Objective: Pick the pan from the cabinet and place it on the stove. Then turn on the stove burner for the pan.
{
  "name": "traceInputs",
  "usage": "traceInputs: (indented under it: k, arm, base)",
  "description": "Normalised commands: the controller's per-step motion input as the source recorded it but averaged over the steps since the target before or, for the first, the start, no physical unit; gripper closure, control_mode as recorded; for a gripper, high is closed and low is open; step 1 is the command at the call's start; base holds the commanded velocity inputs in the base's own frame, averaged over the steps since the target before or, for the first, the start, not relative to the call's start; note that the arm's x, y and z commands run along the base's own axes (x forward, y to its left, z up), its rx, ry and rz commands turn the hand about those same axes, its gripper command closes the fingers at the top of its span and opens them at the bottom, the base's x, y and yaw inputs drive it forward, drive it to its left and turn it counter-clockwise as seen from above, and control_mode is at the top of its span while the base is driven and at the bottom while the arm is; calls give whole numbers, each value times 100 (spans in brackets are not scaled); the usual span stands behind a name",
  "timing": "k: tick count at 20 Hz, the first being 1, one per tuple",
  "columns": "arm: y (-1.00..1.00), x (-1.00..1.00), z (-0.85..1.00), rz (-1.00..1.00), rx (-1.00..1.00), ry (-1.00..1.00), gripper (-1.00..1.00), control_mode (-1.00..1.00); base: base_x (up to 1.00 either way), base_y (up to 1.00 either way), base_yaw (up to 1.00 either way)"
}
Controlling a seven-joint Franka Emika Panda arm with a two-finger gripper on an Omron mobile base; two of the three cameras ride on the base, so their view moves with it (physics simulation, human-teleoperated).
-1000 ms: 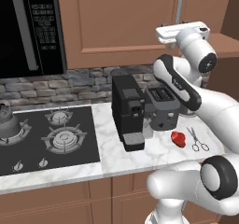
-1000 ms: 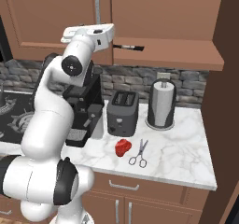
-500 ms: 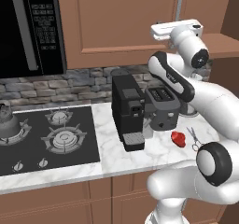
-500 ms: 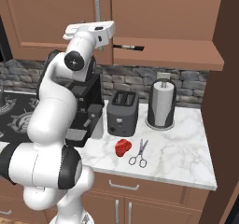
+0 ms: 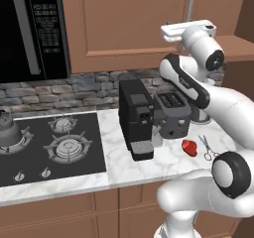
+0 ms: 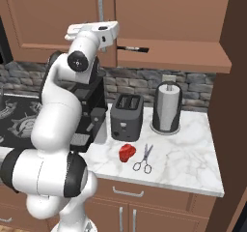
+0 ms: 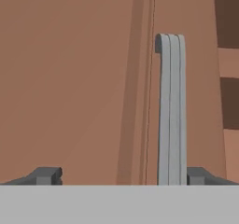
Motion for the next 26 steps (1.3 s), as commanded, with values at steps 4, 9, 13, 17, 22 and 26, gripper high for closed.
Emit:
traceInputs:
  k: [4,9,13,17,22,26]
  arm:
    - [38,3,-12,2,-7,5,100,-100]
    - [27,-20,-6,1,-5,-1,100,-100]
    - [32,-36,0,5,-3,-3,100,-100]
    - [40,-69,0,10,-5,-5,100,-100]
    - [47,-93,0,11,-7,-6,100,-100]
    - [54,-100,0,10,-7,-6,100,-100]
  base:
    - [0,0,0]
    - [0,0,0]
    - [0,0,0]
    - [0,0,0]
    - [0,0,0]
    - [0,0,0]
